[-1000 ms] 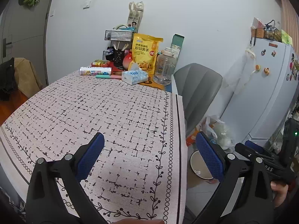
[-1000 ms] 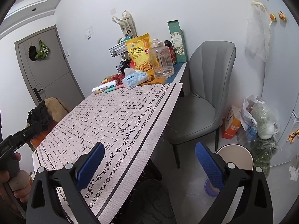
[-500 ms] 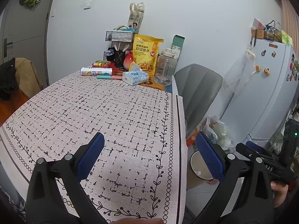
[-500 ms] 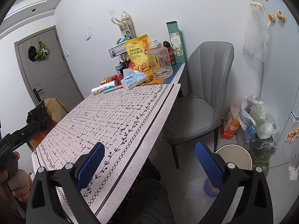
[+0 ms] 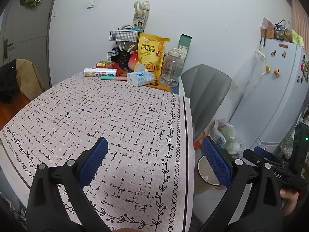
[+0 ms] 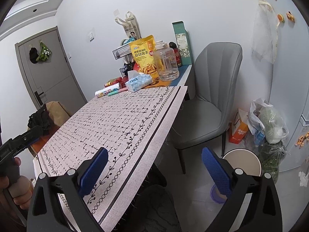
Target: Collect trash
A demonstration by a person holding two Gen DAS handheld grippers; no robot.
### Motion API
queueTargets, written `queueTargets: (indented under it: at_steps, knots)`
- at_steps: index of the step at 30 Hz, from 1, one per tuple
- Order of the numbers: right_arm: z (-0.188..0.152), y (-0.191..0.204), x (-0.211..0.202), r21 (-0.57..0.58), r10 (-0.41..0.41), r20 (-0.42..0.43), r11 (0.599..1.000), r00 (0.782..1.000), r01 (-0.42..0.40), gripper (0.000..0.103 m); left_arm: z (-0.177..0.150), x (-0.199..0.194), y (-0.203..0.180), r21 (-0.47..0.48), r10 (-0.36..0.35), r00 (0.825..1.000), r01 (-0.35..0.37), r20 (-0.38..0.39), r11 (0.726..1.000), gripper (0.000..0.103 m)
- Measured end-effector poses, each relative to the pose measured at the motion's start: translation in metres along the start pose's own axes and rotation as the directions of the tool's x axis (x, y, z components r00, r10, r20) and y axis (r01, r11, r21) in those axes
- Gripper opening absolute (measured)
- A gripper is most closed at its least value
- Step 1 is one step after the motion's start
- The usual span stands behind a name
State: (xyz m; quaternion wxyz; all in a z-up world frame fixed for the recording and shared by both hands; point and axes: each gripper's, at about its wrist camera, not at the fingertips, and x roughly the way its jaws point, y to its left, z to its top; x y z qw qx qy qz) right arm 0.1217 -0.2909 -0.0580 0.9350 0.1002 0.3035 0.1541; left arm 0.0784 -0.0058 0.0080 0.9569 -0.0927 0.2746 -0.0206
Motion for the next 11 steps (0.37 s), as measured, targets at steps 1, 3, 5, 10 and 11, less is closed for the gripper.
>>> queueTargets:
  at_steps: [1,3,5,10,11]
  knots:
    - [-0.001,0.000,0.001,0.001,0.000,-0.004,1.000,1.000,0.000,0.095,0.000,0.001,0.000,0.000,-0.001,1.000,0.001,-0.002,1.000,0.097]
    - [-0.002,0.001,0.003,0.004,0.001,-0.012,1.000,1.000,-0.001,0.095,0.000,0.001,-0.001,0.000,-0.002,1.000,0.002,-0.003,1.000,0.097]
    - [-0.002,0.001,0.003,0.003,0.001,-0.011,1.000,1.000,-0.001,0.095,0.000,0.002,0.000,-0.001,-0.008,1.000,0.008,-0.002,1.000,0.097]
    - [-0.002,0.001,0.006,0.003,-0.005,-0.015,1.000,1.000,0.005,0.095,0.000,0.005,0.008,-0.027,-0.013,1.000,0.013,0.006,1.000,0.097]
    - [-0.003,0.001,0.007,0.001,-0.007,-0.019,1.000,1.000,0.007,0.095,0.000,0.007,0.010,-0.031,-0.012,1.000,0.012,0.005,0.999,0.097]
